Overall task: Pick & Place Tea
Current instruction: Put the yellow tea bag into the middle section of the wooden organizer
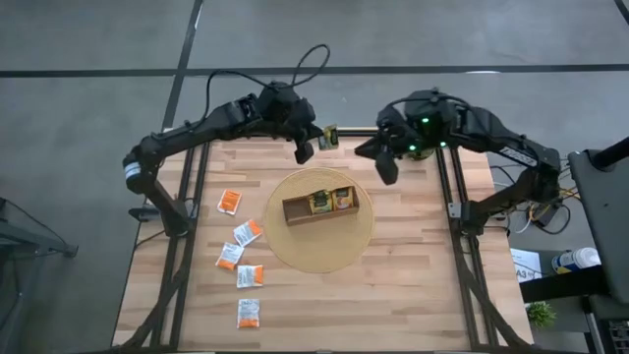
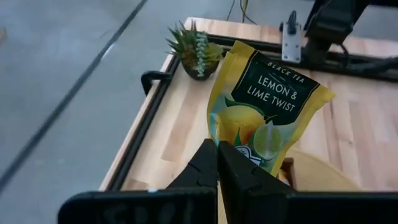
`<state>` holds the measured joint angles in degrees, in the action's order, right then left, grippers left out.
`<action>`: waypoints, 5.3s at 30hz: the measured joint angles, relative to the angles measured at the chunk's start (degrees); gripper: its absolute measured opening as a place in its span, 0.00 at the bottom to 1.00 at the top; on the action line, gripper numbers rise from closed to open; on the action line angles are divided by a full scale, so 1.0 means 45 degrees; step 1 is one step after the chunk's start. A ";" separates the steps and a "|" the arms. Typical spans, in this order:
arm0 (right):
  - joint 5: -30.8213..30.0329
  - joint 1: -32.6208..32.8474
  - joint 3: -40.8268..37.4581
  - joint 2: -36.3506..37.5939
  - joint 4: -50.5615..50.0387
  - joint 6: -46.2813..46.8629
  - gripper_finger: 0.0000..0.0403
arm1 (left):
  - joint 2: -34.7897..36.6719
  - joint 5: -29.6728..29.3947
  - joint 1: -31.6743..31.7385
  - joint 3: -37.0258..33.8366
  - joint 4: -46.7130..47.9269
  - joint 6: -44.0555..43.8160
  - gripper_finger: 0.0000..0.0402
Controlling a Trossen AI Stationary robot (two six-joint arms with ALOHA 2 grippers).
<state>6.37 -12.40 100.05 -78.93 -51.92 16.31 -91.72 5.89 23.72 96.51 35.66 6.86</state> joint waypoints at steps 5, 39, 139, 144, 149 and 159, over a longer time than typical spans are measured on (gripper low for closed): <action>0.0297 0.0000 0.0000 -0.0614 0.0013 0.0586 0.23 | -0.0044 -0.1074 -0.0828 0.0019 -0.0010 0.0917 0.00; -0.0145 -0.0229 0.0000 -0.1442 -0.0690 0.2166 0.56 | -0.0049 -0.3970 -0.2797 0.0597 0.0186 0.2102 0.00; -0.1803 -0.0282 0.0005 0.1188 -0.4720 -0.1624 0.02 | -0.3079 0.2510 -0.3442 -0.0058 0.3397 -0.2356 0.00; -0.2081 -0.0282 0.0005 0.1088 -0.4705 -0.1877 0.02 | -0.3900 0.2056 -0.3720 -0.0058 0.3366 -0.2347 0.00; -0.2137 -0.0282 0.0005 0.1081 -0.4702 -0.1911 0.02 | -0.4727 0.0587 -0.3763 -0.0058 0.3358 -0.2324 0.00; -0.2133 -0.0282 0.0005 0.1081 -0.4697 -0.1797 0.02 | -0.5066 -0.0878 -0.3788 -0.0058 0.3264 -0.2556 0.00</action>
<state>-3.22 -13.67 100.07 -74.06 -73.06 8.22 -114.52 1.93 6.68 96.25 50.35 -4.65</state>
